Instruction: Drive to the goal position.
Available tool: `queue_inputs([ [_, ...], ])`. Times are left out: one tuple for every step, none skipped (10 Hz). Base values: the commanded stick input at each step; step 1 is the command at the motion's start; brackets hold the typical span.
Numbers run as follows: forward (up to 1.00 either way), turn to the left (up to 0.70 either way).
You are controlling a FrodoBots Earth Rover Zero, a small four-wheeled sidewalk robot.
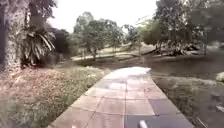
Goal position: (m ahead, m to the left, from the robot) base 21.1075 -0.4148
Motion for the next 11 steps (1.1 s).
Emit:
queue_inputs([
  [0.85,-0.30],
  [0.85,-0.25],
  [0.85,-0.12],
  [0.85,0.00],
  [0.85,-0.11],
  [0.85,-0.31],
  [0.85,-0.22],
  [0.85,0.00],
  [0.85,0.00],
  [0.83,0.00],
  [0.70,0.00],
])
